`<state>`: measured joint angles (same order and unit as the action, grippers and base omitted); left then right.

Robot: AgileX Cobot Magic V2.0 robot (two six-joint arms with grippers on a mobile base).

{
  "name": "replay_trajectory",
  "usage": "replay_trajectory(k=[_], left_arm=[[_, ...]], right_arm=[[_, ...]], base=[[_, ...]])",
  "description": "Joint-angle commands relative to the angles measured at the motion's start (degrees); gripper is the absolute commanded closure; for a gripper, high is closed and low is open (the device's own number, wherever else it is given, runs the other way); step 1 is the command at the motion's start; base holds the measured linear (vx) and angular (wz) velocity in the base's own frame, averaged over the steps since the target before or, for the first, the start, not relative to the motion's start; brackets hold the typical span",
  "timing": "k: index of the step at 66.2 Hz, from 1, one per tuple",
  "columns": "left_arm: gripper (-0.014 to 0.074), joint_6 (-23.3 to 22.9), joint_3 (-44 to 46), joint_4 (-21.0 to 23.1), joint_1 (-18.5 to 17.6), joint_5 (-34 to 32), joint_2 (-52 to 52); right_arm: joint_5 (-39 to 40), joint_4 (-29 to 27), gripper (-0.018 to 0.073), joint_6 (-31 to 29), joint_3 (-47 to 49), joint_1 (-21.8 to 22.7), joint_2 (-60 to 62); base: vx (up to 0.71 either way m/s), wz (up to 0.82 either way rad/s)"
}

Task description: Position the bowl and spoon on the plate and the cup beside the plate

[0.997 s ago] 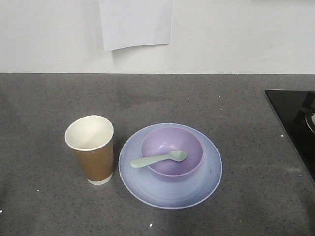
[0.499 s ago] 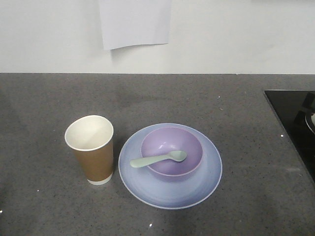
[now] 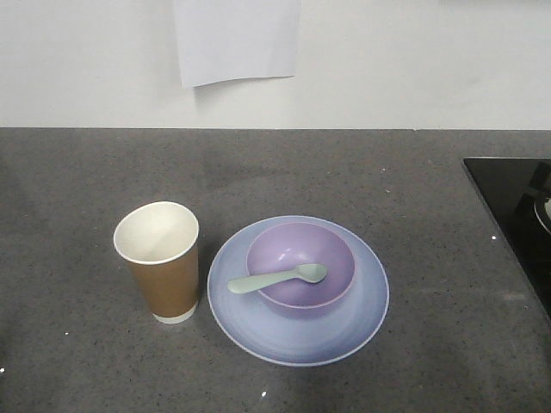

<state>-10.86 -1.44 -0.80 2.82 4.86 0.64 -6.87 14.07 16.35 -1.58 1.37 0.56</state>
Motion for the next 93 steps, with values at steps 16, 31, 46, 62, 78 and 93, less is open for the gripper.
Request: replay_trajectory(k=[16,31,46,62,78,93], left_arm=[[0.0603,-0.5,-1.6,0.0,0.1,-4.1,-0.3],[0.0603,-0.5,-1.6,0.0,0.1,-4.1,-0.3],[0.0603,-0.5,-1.6,0.0,0.1,-4.1,-0.3],[0.0603,-0.5,-1.6,0.0,0.1,-4.1,-0.3],[0.0603,-0.5,-1.6,0.0,0.1,-4.1,-0.3],[0.0603,-0.5,-1.6,0.0,0.1,-4.1,-0.3]], right_arm=[[4.4,-0.1,0.0565,-2.1,-1.0,-0.3,0.8],[4.4,0.1,0.0565,-2.0,-0.9,-0.3,0.8],[4.4,0.1,0.0565,-2.0,-0.9,-0.3,0.8],[4.4,0.1,0.0565,-2.1,-0.9,-0.3,0.8],[4.4,0.1,0.0565,-2.1,-0.9,-0.3,0.8],[4.4,0.1,0.0565,-2.1,-0.9,-0.3,0.8]], base=[[0.0,0.0],[0.0,0.0],[0.0,0.0],[0.0,0.0],[0.0,0.0],[0.0,0.0]])
